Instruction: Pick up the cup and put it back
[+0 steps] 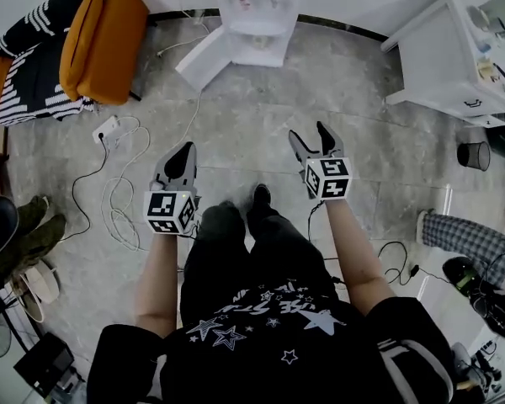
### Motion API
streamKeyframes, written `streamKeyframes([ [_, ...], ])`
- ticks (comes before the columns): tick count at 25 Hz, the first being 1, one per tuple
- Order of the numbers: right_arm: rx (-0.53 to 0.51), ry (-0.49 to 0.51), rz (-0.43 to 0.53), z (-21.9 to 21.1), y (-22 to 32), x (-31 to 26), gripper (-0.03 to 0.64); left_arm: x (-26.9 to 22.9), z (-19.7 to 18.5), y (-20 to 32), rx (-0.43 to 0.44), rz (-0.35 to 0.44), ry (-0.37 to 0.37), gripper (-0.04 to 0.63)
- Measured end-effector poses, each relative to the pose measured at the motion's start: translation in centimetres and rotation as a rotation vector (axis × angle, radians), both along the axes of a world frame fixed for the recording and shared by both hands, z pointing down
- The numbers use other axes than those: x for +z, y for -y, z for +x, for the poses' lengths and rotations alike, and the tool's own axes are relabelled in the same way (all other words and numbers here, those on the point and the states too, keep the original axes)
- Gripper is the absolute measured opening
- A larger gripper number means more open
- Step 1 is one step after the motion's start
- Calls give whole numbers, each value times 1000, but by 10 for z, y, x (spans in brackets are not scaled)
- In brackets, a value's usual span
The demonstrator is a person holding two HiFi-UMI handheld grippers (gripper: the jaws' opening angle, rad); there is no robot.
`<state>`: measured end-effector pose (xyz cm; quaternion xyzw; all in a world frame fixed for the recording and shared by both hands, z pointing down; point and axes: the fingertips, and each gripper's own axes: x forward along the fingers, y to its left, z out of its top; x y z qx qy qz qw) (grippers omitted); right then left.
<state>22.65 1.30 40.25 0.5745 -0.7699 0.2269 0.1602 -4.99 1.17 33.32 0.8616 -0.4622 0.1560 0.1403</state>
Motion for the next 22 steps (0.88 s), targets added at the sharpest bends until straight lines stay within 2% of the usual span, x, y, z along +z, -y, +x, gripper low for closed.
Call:
streamKeyframes([
  [4, -3, -3, -17, -1, 49, 33, 337, 28, 1, 59, 22, 18, 15, 11],
  [8, 32, 16, -24, -11, 109, 94, 350, 82, 3, 123, 49, 34, 25, 11],
  [14, 92, -10, -35, -9, 211, 207, 342, 199, 14, 221, 101, 4, -10, 11],
  [18, 89, -36, -43, -14, 271, 289, 297, 283, 13, 276, 128, -10, -17, 11],
  [22, 102, -45, -33, -15, 333, 365, 262, 349, 16, 325, 167, 13, -13, 11],
])
